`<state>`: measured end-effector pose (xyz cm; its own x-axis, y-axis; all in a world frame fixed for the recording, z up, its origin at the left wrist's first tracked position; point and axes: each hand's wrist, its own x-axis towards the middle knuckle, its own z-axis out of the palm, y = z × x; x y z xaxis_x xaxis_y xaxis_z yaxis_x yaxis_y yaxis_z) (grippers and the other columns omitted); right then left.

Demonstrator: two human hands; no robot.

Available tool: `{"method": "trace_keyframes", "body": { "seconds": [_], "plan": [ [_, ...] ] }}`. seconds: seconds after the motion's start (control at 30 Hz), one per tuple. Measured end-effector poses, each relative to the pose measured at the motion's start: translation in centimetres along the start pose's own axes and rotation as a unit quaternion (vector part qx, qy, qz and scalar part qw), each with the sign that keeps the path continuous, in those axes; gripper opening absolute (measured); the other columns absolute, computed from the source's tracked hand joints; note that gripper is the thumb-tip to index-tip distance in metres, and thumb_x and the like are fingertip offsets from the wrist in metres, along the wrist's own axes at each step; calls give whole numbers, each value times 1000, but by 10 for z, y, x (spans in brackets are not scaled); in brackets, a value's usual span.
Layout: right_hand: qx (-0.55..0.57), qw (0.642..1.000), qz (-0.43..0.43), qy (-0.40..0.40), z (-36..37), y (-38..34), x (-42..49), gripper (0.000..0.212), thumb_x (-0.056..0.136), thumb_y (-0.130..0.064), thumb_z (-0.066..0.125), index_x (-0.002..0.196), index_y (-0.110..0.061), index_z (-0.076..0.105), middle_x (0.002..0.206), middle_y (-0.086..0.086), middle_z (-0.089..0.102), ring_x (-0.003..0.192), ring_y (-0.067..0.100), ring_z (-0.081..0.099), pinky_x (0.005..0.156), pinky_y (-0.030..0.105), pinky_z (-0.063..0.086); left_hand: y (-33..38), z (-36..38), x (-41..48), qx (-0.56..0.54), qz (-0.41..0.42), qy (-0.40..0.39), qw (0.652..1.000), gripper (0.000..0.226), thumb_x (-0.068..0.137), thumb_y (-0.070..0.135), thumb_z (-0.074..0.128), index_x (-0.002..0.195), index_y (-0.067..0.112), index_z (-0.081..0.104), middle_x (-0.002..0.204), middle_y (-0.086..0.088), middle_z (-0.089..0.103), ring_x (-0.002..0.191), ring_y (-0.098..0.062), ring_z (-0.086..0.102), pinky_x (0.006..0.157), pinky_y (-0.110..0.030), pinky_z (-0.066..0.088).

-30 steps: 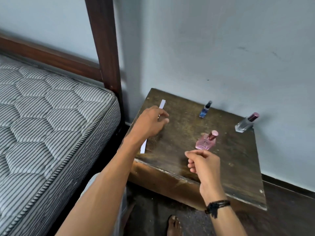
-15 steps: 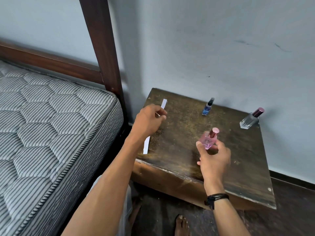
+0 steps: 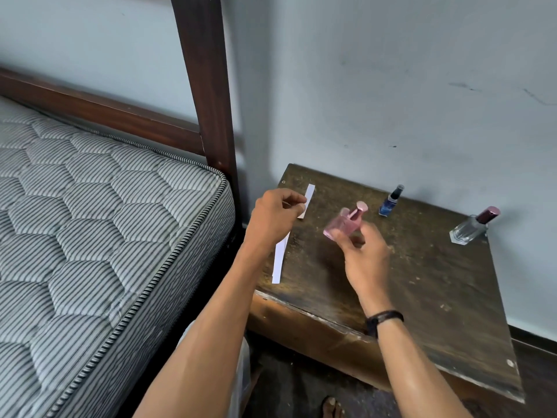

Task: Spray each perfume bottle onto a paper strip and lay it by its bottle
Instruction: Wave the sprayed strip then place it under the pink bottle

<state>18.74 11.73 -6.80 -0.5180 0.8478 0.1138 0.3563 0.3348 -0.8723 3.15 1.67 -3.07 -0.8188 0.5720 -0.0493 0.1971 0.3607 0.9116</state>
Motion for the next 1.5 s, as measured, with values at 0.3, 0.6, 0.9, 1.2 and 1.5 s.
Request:
{"method": "trace_keyframes", "body": {
  "seconds": [0.3, 0.6, 0.9, 1.2, 1.5],
  "plan": [
    [-22, 999, -35, -33, 65, -22, 81, 22, 100, -32, 67, 118, -19, 64, 112, -5, 59, 99, 13, 57, 69, 18, 36, -17, 7, 16, 139, 68, -74, 985, 50, 96, 14, 61, 145, 15, 51, 145, -4, 52, 133, -22, 49, 114, -36, 36],
    [-95, 992, -60, -61, 67, -21, 111, 25, 101, -26, 67, 120, -9, 64, 117, 9, 64, 106, 25, 60, 83, 29, 40, -21, 20, 33, 139, 30, -94, 985, 66, 96, 13, 54, 156, 26, 30, 161, 3, 33, 147, -22, 29, 120, -45, 26],
    [-117, 990, -61, -55, 74, -23, 123, 25, 100, -31, 67, 115, -12, 65, 111, 3, 64, 99, 21, 59, 80, 31, 41, -22, 21, 46, 130, -20, -102, 986, 67, 93, 18, 52, 150, 47, 32, 149, -7, 47, 140, -26, 31, 112, -48, 31],
    [-141, 986, -60, -60, 77, -20, 122, 23, 100, -32, 67, 112, -13, 64, 111, 4, 64, 95, 20, 57, 78, 31, 38, -26, 24, 51, 131, -50, -88, 986, 61, 93, 27, 51, 145, 55, 35, 146, -13, 40, 128, -36, 45, 112, -49, 36],
    [-140, 985, -61, -75, 75, -18, 123, 22, 100, -32, 66, 113, -14, 63, 113, 4, 63, 100, 21, 59, 79, 32, 40, -25, 24, 52, 125, -23, -82, 989, 58, 96, 21, 53, 148, 45, 39, 151, -9, 44, 135, -31, 41, 109, -51, 39]
  ]
}}
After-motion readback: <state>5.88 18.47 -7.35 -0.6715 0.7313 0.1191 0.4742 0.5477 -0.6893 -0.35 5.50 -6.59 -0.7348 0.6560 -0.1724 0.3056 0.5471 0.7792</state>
